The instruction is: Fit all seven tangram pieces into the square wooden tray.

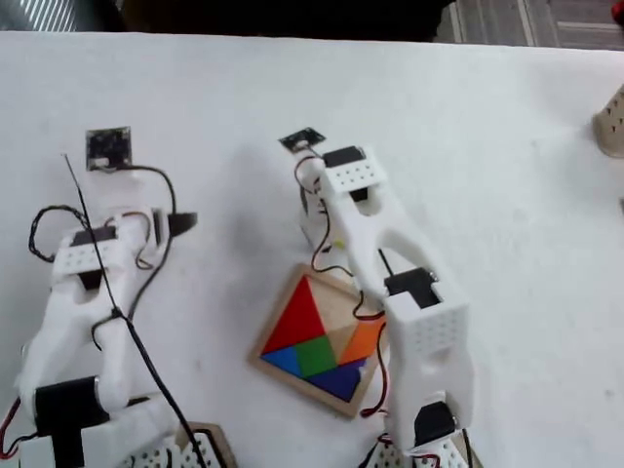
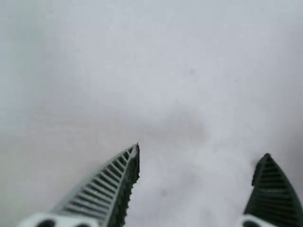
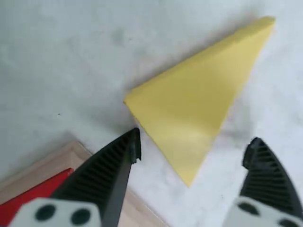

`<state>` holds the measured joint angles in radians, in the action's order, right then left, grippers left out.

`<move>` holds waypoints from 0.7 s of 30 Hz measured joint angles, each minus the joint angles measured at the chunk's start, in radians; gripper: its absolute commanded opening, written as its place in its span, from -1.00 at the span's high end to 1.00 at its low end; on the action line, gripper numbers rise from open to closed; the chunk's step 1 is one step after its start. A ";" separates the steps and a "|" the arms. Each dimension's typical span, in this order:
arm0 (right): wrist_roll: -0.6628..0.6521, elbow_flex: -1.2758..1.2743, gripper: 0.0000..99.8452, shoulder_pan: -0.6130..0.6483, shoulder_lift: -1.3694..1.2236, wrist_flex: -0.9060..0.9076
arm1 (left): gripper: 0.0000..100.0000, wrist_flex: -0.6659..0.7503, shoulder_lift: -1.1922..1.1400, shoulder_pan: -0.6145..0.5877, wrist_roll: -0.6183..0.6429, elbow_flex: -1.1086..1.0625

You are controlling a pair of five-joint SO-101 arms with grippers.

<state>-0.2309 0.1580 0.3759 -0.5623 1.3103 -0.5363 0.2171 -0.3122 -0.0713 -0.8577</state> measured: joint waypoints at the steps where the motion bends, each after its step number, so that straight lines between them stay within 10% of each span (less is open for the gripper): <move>1: 0.000 0.008 0.22 0.000 0.000 0.008 | 0.25 0.000 0.000 -0.009 0.000 0.002; 12: 0.075 0.104 0.22 0.000 -0.002 0.051 | 0.25 -0.018 -0.068 -0.115 0.058 0.091; 21: 0.101 0.115 0.22 0.015 -0.002 0.064 | 0.25 -0.334 -0.462 -0.218 0.189 0.522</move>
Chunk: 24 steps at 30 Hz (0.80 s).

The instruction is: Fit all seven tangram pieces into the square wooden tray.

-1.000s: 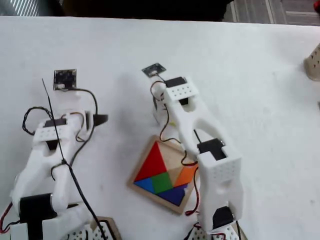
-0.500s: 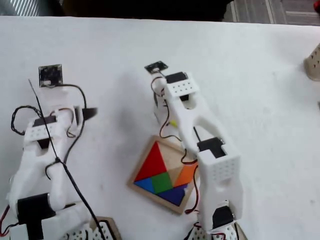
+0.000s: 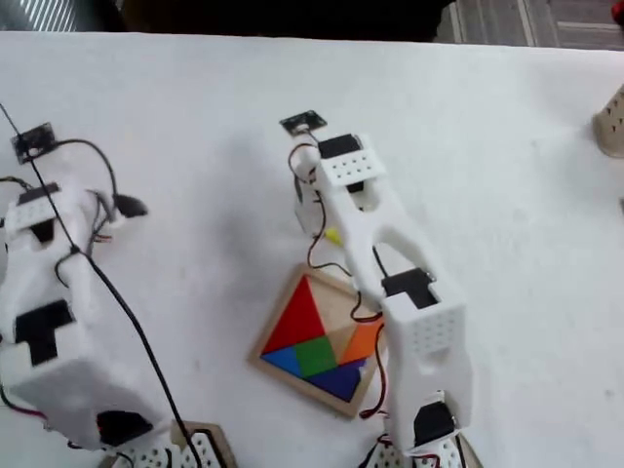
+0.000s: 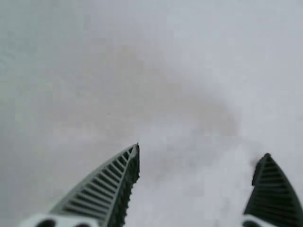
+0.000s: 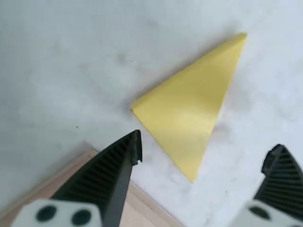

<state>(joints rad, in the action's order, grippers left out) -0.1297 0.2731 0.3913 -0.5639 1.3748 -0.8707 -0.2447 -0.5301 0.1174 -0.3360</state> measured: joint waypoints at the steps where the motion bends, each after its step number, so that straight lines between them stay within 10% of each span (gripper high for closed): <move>1: 0.011 0.000 0.22 0.000 0.000 0.000 | 0.25 -0.037 -0.046 -0.021 0.018 0.057; 12: 0.101 0.003 0.22 0.032 -0.021 -0.074 | 0.25 -0.411 -0.427 -0.087 0.094 0.582; 24: 0.135 0.002 0.24 0.038 -0.083 -0.166 | 0.25 -0.428 -0.437 -0.087 0.095 0.608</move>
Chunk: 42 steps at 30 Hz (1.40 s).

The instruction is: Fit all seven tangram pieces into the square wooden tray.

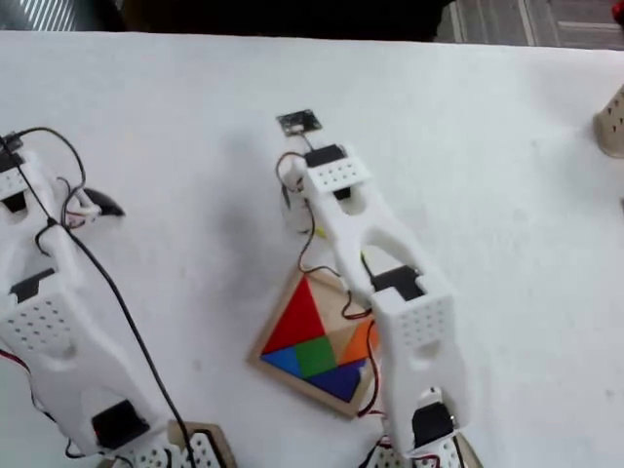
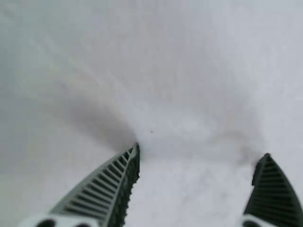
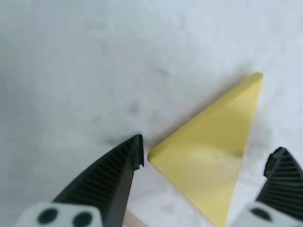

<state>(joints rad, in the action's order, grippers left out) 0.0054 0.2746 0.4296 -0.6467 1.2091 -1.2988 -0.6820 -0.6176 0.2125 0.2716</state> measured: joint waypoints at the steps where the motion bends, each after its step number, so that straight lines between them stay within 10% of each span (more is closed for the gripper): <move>1: 0.008 0.000 0.27 -0.002 0.000 0.000 | 0.25 0.000 0.000 0.000 0.000 0.000; 6: 0.034 0.000 0.54 -0.012 0.000 0.000 | 0.25 0.000 -0.002 0.000 -0.008 0.000; 23: 0.031 0.003 0.41 -0.040 0.000 0.014 | 0.25 0.000 -0.006 0.002 -0.011 0.002; 42: -0.359 -0.150 0.44 0.048 0.178 0.072 | 0.25 0.000 -0.006 0.009 -0.011 0.002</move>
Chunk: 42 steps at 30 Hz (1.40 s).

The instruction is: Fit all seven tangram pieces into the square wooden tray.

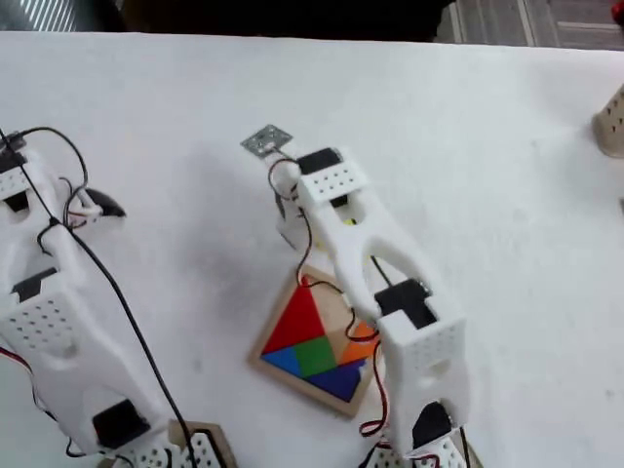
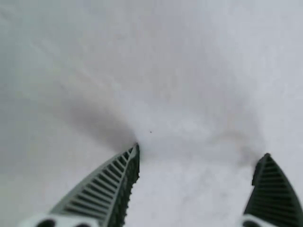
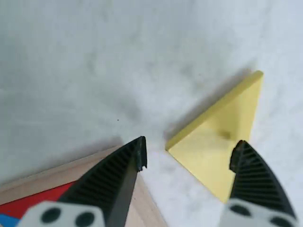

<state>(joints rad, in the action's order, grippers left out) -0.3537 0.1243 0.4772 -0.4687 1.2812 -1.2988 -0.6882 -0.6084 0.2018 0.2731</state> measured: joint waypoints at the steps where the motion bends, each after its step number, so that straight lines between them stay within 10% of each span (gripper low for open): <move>1: 0.000 -0.023 0.43 -0.002 0.008 -0.023 | 0.25 0.000 0.000 0.000 0.000 0.000; 42: -0.026 0.201 0.96 -0.181 -0.192 0.058 | 0.25 0.000 0.000 0.000 0.000 0.000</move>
<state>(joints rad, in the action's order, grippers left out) -0.3798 0.3253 0.2961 -0.6605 1.3395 -1.2988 -0.6882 -0.6084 0.2018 0.2731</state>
